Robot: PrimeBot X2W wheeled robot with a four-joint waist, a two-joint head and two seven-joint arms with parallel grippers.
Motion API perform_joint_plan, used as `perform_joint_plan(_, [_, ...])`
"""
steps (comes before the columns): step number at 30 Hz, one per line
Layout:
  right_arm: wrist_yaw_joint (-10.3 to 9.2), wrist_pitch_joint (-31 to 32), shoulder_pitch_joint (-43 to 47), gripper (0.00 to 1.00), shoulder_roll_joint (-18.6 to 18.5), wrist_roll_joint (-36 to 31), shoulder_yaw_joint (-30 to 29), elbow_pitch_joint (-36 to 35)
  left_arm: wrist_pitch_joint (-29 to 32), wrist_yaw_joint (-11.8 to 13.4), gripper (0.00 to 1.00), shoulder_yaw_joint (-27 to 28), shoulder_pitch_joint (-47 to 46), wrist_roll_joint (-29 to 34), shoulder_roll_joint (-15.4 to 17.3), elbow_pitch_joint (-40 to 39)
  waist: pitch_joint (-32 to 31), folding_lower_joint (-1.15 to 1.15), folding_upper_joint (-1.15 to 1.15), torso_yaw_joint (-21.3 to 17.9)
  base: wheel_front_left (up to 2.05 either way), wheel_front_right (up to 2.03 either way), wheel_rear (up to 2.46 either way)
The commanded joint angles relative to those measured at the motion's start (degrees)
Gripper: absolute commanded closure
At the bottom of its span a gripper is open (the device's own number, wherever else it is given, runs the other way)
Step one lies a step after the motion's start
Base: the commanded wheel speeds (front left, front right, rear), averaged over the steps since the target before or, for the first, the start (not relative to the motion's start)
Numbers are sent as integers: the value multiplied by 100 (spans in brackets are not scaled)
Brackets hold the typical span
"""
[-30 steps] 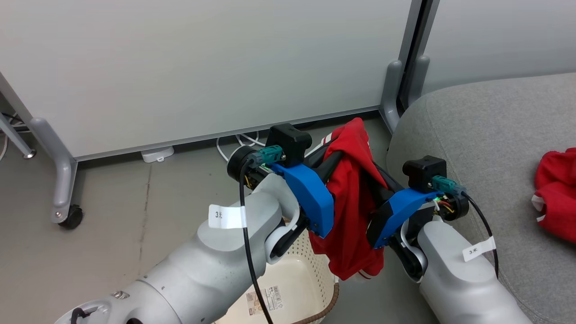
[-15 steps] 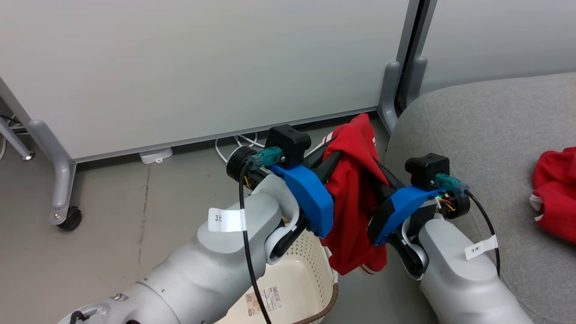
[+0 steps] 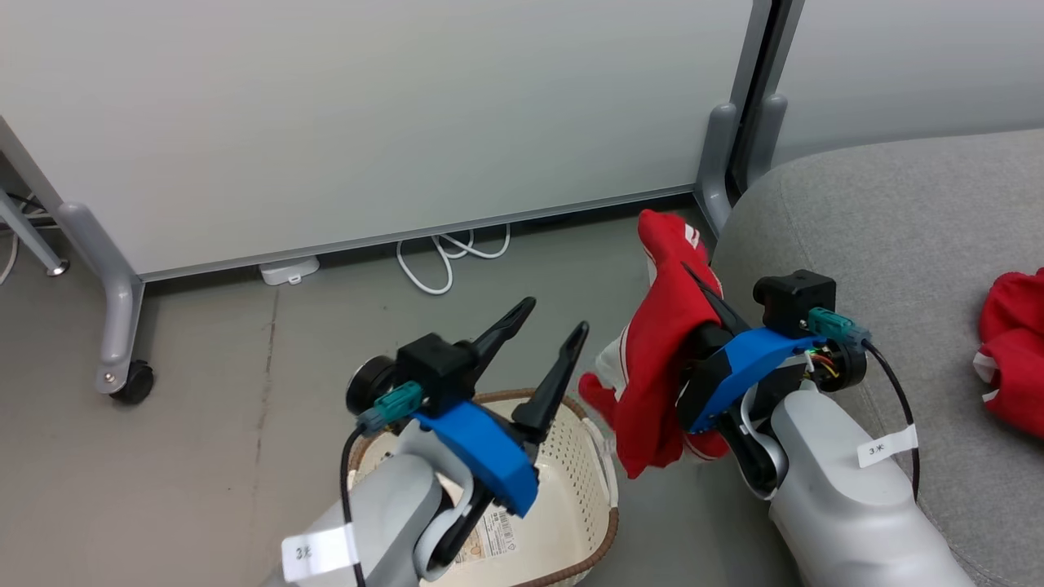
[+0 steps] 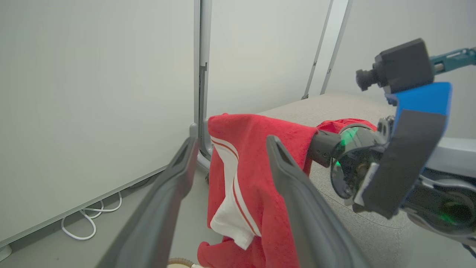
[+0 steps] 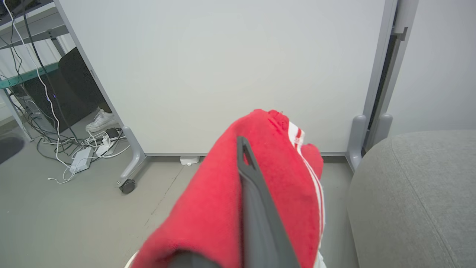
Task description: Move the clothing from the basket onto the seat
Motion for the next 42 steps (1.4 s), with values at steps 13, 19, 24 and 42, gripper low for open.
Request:
perform_joint_plan(13, [1,-27,158,100,-3,-123,-131,-100,-26,-132,0,2165,1818,1648,223,-987,46,0,0,18,0,0,0])
perform_joint_plan(19, [1,-27,167,100,-3,-99,-166,-93,-27,-158,0,2667,2242,2055,114,-1205,35,0,0,-18,0,0,0])
perform_joint_plan(24, [1,-27,192,100,-2,-136,-197,-67,-27,-185,0,2917,2464,2264,19,-1266,27,0,0,-47,0,0,0])
perform_joint_plan(42, [1,-26,235,100,-3,-51,-250,-187,-27,-182,0,3033,2575,2239,-37,-1282,91,0,0,-437,0,0,0])
